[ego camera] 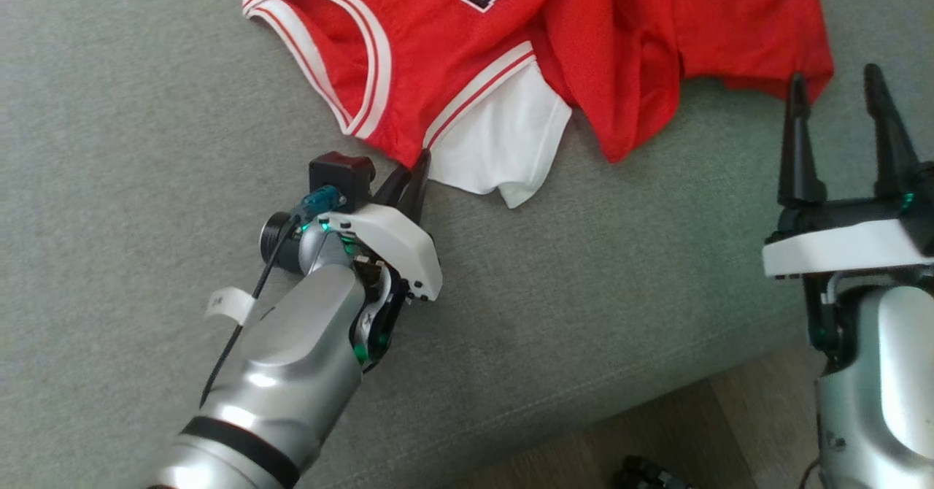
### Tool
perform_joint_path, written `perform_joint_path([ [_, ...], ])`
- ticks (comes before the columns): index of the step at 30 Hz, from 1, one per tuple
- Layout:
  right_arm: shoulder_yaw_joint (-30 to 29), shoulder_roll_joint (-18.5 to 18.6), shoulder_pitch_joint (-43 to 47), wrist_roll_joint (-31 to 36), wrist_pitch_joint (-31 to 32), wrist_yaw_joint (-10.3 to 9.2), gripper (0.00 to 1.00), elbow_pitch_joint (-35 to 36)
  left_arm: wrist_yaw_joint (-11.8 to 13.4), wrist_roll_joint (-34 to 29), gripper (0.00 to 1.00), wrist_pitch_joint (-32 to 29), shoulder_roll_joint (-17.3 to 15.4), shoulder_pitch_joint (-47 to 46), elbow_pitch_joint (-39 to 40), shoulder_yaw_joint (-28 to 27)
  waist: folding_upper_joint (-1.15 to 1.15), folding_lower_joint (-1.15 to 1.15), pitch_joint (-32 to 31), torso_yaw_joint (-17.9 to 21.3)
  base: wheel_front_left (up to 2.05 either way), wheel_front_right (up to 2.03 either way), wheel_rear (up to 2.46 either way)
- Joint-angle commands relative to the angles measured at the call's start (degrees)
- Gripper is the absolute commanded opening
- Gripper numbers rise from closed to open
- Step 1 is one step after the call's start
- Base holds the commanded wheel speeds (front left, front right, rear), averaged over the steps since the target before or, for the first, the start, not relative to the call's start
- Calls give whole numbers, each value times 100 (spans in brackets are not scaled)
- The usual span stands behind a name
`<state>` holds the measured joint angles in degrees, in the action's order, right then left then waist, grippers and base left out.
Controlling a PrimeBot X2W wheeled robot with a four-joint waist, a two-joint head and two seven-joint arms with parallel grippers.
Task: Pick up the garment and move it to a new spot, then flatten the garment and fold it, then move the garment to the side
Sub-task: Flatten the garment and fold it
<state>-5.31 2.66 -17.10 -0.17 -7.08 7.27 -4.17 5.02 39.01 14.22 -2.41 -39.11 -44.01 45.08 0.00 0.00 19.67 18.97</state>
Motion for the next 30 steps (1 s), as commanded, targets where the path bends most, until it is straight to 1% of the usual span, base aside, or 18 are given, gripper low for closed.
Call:
perform_joint_path([
  [1, 34, 22, -147, 7, -35, 22, 100, 182, 14, 17, 0, 71, -47, -191, 203, -237, 0, 0, -36, -81, 0, 0, 0],
  [3, 4, 22, -134, 48, -13, 22, 100, 185, 81, -148, 0, 75, -48, -121, 442, -511, 0, 0, -101, -228, 0, 0, 0],
  [8, 8, 22, -121, 115, 31, 22, 100, 149, 140, -518, 0, 76, -94, 199, 887, -1097, 0, 0, -272, -549, 0, 0, 0],
  [18, 91, 21, 25, 167, 133, 22, 100, -56, 135, -1274, 0, 77, -267, 842, 1710, -2198, 0, 0, -630, -1205, 0, 0, 0],
  [23, 159, 21, 109, 131, 166, 22, 100, -147, 76, -1538, 0, 77, -388, 981, 1905, -2584, 0, 0, -691, -1389, 0, 0, 0],
  [24, 159, 21, 109, 131, 166, 22, 100, -147, 76, -1538, 0, 77, -388, 981, 1905, -2584, 0, 0, -691, -1389, 0, 0, 0],
  [28, 174, 21, 174, 87, 167, 22, 100, -206, 39, -1674, 0, 77, -451, 1044, 2011, -2868, 0, 0, -683, -1466, 0, 0, 0],
  [30, 201, 21, 206, 66, 173, 22, 100, -242, -22, -1742, 0, 77, -471, 1099, 1975, -2919, 0, 0, -676, -1485, 0, 0, 0],
])
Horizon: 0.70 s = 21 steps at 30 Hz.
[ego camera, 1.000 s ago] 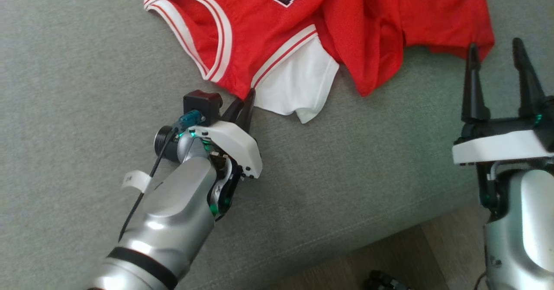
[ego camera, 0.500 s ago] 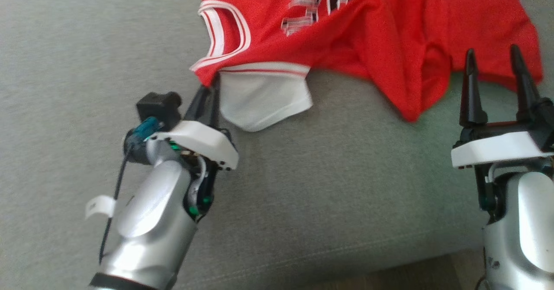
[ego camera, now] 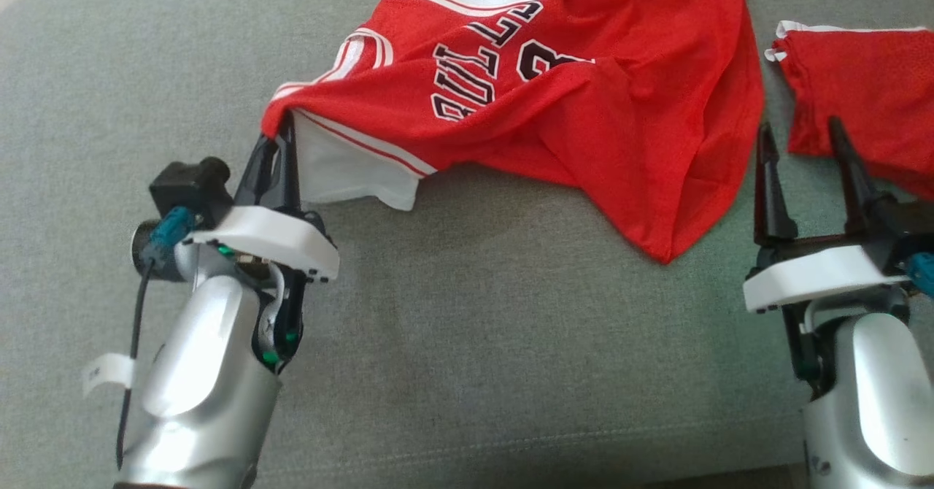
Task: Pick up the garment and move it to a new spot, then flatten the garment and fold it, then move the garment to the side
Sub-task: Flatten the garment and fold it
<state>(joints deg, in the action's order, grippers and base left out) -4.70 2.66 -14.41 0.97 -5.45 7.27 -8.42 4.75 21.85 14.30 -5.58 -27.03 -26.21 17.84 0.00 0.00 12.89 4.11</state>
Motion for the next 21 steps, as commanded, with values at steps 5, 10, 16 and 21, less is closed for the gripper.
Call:
perform_joint_path([
  [5, 254, 21, 25, -130, 49, 22, 100, 56, 16, -235, 100, 70, -186, -18, -196, -154, 0, 0, 25, 5, 0, 0, 0],
  [10, 280, 21, 153, -251, -2, 22, 100, -95, 87, -312, 100, 70, -75, 90, -74, -385, 0, 0, -7, -1, 0, 0, 0],
  [16, 336, 21, 367, -545, -16, 22, 100, -339, 31, -420, 100, 70, 75, 500, 458, -662, 0, 0, -96, -124, 0, 0, 0],
  [21, 574, 21, 631, -688, 39, 22, 100, -606, -23, -523, 100, 70, 175, 923, 738, -719, 0, 0, -140, -256, 0, 0, 0],
])
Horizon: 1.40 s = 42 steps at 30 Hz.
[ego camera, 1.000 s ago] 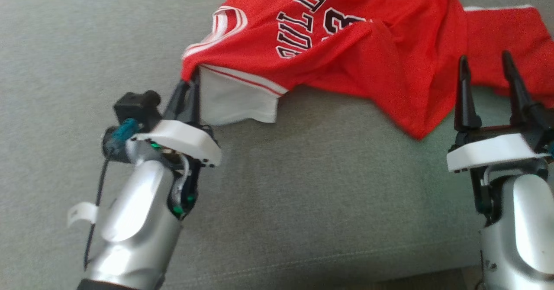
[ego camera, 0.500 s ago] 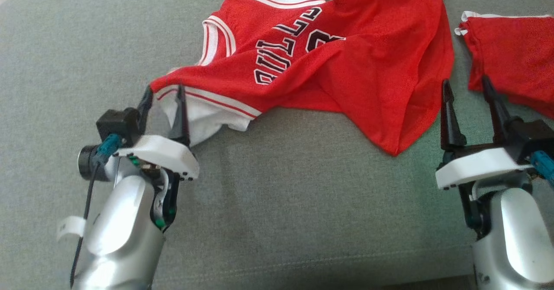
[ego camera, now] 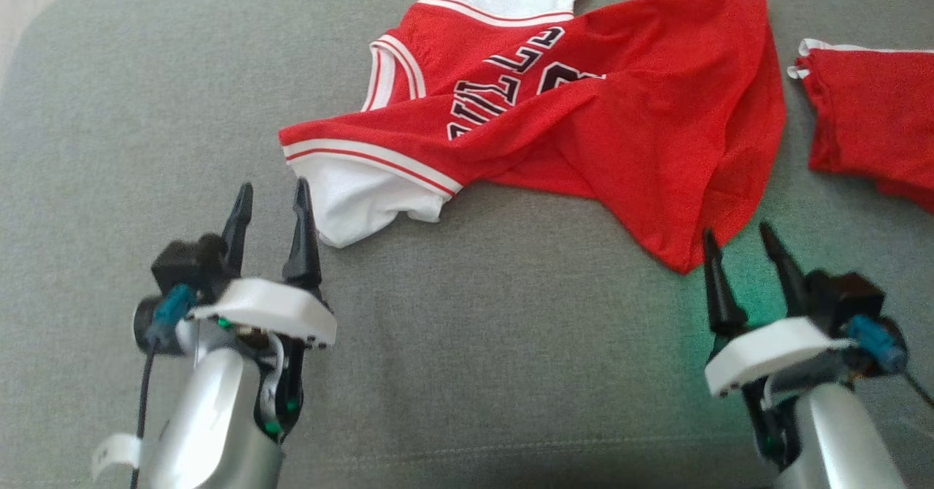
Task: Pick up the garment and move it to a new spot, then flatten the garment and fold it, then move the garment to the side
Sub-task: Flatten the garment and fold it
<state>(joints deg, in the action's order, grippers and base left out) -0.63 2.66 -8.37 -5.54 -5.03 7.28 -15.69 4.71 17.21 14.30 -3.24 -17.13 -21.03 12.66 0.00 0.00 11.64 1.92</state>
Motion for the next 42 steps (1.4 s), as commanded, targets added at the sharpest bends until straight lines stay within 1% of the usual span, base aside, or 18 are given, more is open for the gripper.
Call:
perform_joint_path([
  [1, 209, 21, 70, -52, 16, 21, 100, 60, -33, -69, 100, 70, -46, 0, 233, -204, 0, 0, -20, -54, 0, 0, 0],
  [10, 553, 21, 104, -81, 144, 21, 100, -439, -107, -116, 100, 70, 17, 163, 218, -221, 0, 0, -23, -144, 0, 0, 0],
  [17, 626, 21, -53, 141, 168, 21, 100, -731, -135, -122, 100, 70, 31, 101, 232, -175, 0, 0, 87, -189, 0, 0, 0],
  [31, 737, 21, -313, 94, -55, 21, 100, -1047, -130, -48, 100, 70, 35, 49, 162, -52, 0, 0, 153, -233, 0, 0, 0],
  [42, 833, 21, -500, -39, -234, 21, 100, -1150, -165, -99, 100, 70, 35, -97, -178, 24, 0, 0, 231, -181, 0, 0, 0],
])
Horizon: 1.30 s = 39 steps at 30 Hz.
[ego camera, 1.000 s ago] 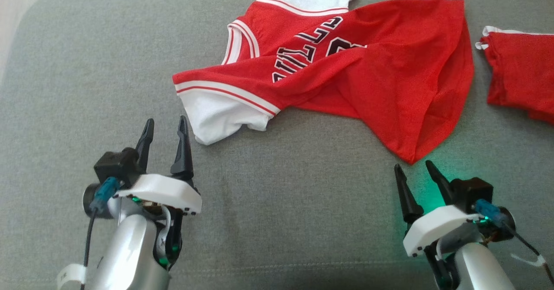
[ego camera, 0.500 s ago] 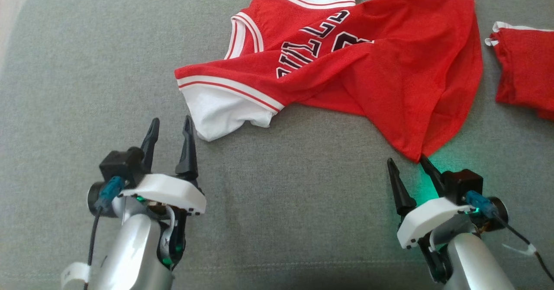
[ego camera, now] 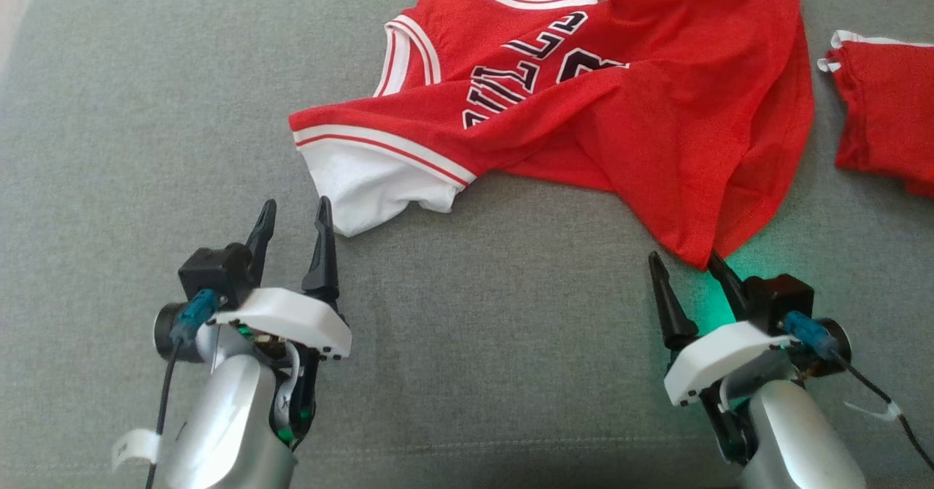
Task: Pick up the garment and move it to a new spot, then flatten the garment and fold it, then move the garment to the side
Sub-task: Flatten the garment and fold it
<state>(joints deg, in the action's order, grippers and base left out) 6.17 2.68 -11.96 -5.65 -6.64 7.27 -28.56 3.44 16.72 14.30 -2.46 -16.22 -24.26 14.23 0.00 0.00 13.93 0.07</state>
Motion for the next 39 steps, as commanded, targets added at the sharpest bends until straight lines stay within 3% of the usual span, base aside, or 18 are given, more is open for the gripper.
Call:
perform_joint_path([
  [1, 172, 20, -157, -51, -85, 22, 100, 129, -41, -52, 100, 70, -43, -191, 125, -130, 0, 0, 8, 10, 0, 0, 0],
  [3, 193, 20, -192, -87, -101, 22, 100, 103, -48, -55, 100, 70, -43, -198, 90, -128, 0, 0, 17, 18, 0, 0, 0],
  [4, 199, 20, -209, -107, -106, 22, 84, 88, -51, -56, 100, 70, -43, -204, 76, -126, 0, 0, 21, 18, 0, 0, 0],
  [6, 206, 20, -241, -153, -117, 22, 0, 56, -55, -55, 100, 70, -43, -216, 55, -120, 0, 0, 26, 15, 0, 0, 0],
  [12, 160, 20, -315, -121, -200, 22, 0, -7, -68, -54, 100, 70, -43, -242, 3, -118, 0, 0, 29, -8, 0, 0, 0],
  [26, -1353, 20, -588, 465, -327, 22, 0, 336, -311, -198, 100, 70, -42, -198, -241, -19, 0, 0, 16, 29, 0, 0, 0],
  [34, -1899, 20, -784, 739, -197, 22, 0, 540, -489, -381, 100, 70, -155, -227, -521, 175, 0, 0, 55, -2, 0, 0, 0],
  [39, -1954, 20, -828, 780, -166, 22, 0, 553, -611, -481, 100, 70, -228, -321, -726, 331, 0, 0, 69, -11, 0, 0, 0],
])
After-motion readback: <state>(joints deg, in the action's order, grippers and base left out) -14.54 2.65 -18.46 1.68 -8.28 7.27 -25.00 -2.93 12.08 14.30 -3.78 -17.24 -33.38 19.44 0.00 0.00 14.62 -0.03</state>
